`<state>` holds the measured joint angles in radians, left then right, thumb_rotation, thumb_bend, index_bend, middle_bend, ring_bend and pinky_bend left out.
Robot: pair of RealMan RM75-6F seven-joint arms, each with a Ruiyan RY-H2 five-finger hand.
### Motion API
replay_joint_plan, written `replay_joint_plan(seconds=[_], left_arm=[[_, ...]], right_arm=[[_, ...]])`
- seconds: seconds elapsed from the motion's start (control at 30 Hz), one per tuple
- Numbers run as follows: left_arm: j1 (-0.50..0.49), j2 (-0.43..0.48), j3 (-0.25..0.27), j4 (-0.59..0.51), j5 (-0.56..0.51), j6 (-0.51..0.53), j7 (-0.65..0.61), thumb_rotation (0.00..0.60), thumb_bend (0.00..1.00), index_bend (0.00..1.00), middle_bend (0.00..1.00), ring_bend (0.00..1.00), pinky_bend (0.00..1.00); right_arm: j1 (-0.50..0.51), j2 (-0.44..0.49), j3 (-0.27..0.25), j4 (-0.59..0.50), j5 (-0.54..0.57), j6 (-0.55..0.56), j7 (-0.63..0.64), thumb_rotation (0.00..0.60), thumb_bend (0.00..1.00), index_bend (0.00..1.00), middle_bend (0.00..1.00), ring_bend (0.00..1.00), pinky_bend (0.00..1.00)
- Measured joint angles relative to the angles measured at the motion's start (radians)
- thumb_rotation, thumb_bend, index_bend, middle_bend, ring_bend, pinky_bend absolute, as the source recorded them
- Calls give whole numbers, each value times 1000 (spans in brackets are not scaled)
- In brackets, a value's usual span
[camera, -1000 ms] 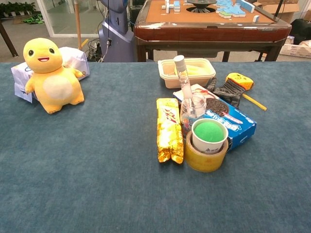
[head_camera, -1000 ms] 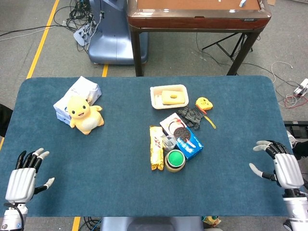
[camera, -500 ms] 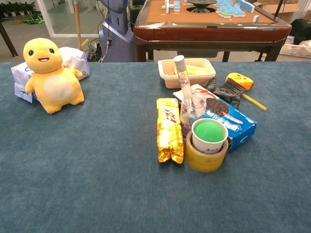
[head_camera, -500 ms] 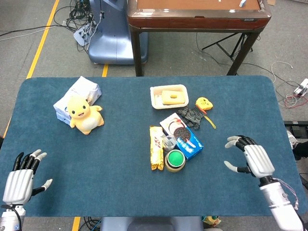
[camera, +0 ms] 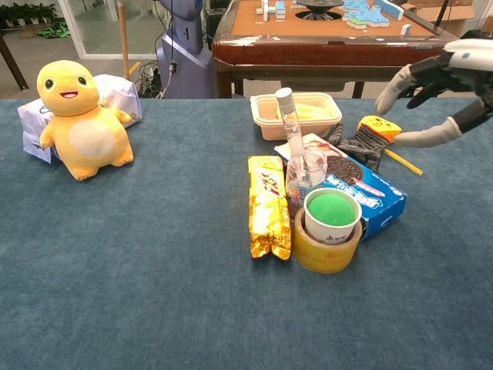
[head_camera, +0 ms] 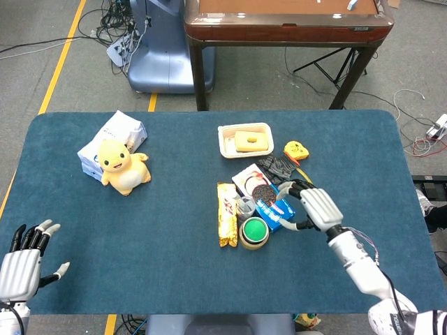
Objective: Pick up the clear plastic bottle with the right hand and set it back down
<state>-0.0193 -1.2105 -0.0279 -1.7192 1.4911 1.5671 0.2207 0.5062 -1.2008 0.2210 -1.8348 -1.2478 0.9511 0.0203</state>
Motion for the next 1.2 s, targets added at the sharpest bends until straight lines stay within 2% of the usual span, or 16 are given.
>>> replay_joint_plan(seconds=[0.5, 0.77, 1.2], left_arm=[[4, 4, 0, -5, 5, 3, 5, 600, 201, 194, 122, 119, 0], [7, 5, -2, -7, 3, 6, 8, 600, 201, 194, 122, 119, 0], [8, 6, -6, -6, -1, 4, 10, 600, 201, 194, 122, 119, 0]], right_arm=[[162, -182, 43, 155, 155, -107, -38, 600, 355, 398, 263, 157, 180], [216, -235, 47, 207, 208, -138, -55, 600, 355, 427, 263, 157, 179], [251, -267, 34, 246, 235, -153, -54, 600, 387, 455, 263, 157, 180]])
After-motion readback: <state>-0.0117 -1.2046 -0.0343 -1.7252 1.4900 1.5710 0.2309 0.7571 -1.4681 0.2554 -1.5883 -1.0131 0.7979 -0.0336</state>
